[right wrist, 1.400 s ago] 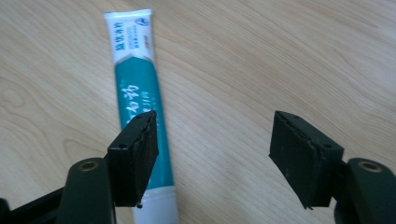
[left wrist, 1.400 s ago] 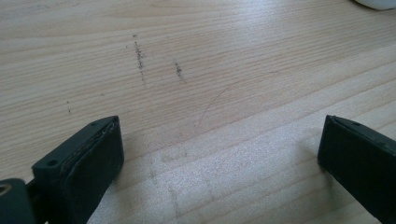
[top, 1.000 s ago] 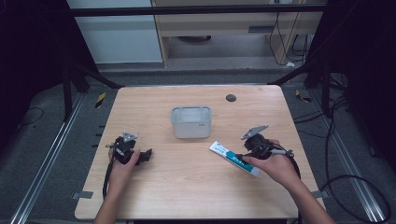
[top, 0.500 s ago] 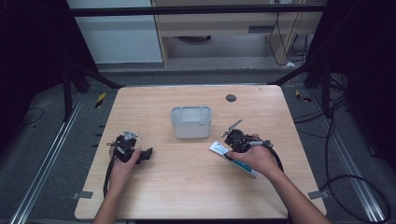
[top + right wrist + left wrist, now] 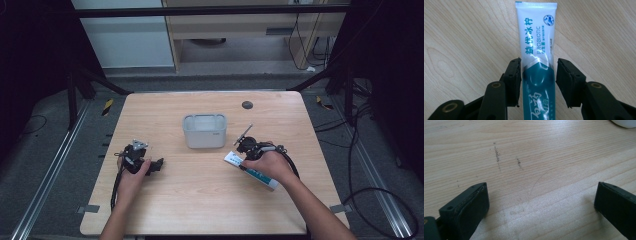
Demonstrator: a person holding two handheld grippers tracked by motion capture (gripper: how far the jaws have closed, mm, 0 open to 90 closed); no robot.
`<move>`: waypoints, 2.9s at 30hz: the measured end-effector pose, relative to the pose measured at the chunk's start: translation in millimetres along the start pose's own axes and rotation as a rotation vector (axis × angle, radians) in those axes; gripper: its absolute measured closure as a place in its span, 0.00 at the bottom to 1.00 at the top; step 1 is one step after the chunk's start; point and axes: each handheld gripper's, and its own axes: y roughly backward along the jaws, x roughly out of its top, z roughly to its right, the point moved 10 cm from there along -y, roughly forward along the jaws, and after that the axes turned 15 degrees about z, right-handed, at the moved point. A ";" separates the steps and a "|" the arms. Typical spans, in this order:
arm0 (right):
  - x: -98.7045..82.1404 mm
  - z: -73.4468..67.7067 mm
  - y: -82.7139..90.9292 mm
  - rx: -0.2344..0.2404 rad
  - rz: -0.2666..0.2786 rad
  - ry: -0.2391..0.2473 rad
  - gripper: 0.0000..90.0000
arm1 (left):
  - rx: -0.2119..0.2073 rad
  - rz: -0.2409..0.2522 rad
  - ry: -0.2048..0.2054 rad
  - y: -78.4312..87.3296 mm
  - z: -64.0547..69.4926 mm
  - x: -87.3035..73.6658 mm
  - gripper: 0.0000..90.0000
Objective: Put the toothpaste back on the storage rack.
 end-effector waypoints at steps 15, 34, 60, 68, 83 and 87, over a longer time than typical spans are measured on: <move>-2.3 -0.1 -10.0 0.017 -0.079 0.010 0.61 | 0.000 0.000 -0.001 -0.3 -0.1 0.2 0.00; -2.4 0.5 -16.0 0.013 -0.088 0.019 0.62 | -0.002 -0.005 -0.005 -0.2 -0.3 0.1 0.00; -1.2 -0.9 -13.5 -0.026 -0.075 0.055 0.78 | -0.001 -0.001 -0.001 -1.0 0.0 0.6 0.00; 0.3 -0.9 -9.8 -0.031 -0.058 0.040 0.85 | -0.001 -0.001 -0.002 -1.1 -0.1 0.7 0.00; 4.1 2.9 0.7 -0.013 0.021 -0.038 0.88 | -0.003 -0.004 -0.005 -1.0 -0.2 0.6 0.00; 7.0 4.4 7.3 -0.008 0.040 -0.052 0.88 | -0.003 -0.005 -0.005 -1.0 -0.3 0.5 0.00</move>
